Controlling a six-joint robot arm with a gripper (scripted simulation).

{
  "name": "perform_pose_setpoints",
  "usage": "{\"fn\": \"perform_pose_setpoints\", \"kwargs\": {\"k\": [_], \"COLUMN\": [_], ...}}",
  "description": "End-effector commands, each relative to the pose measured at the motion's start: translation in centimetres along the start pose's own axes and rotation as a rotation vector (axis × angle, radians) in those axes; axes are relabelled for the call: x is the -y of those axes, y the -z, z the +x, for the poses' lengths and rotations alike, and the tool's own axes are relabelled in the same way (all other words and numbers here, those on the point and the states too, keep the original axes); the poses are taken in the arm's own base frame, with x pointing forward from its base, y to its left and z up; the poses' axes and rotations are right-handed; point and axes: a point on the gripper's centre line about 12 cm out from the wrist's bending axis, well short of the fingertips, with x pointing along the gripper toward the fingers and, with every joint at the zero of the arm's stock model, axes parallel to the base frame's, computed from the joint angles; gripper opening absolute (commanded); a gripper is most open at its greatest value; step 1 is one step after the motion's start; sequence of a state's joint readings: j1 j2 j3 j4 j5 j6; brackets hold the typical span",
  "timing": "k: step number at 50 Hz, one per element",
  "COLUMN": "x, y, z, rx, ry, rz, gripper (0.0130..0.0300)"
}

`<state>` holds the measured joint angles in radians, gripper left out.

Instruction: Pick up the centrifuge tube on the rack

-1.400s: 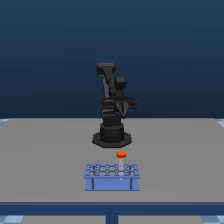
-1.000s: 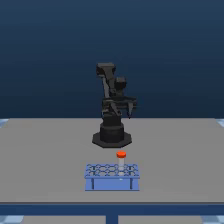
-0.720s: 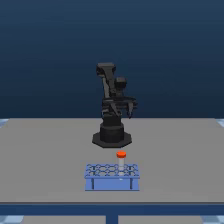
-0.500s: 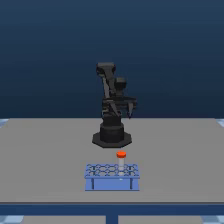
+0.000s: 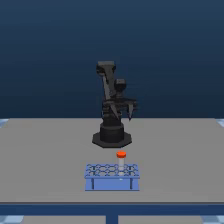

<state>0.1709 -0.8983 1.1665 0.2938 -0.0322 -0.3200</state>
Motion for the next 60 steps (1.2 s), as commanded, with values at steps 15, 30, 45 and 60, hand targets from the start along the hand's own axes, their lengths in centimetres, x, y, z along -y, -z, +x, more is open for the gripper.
{"fn": "perform_pose_setpoints", "kwargs": {"k": [15,30,45,60], "x": [0.2,0.3,0.5,0.8], "y": [0.2,0.4,0.8,1.2], "z": [1.0,2.1,4.0,6.1], "rx": [-0.023,-0.054,-0.101,-0.152], "ry": [0.016,0.033,0.055,0.08], "rz": [-0.007,0.004,0.021,0.04], "gripper": [0.03,0.03,0.03,0.03]}}
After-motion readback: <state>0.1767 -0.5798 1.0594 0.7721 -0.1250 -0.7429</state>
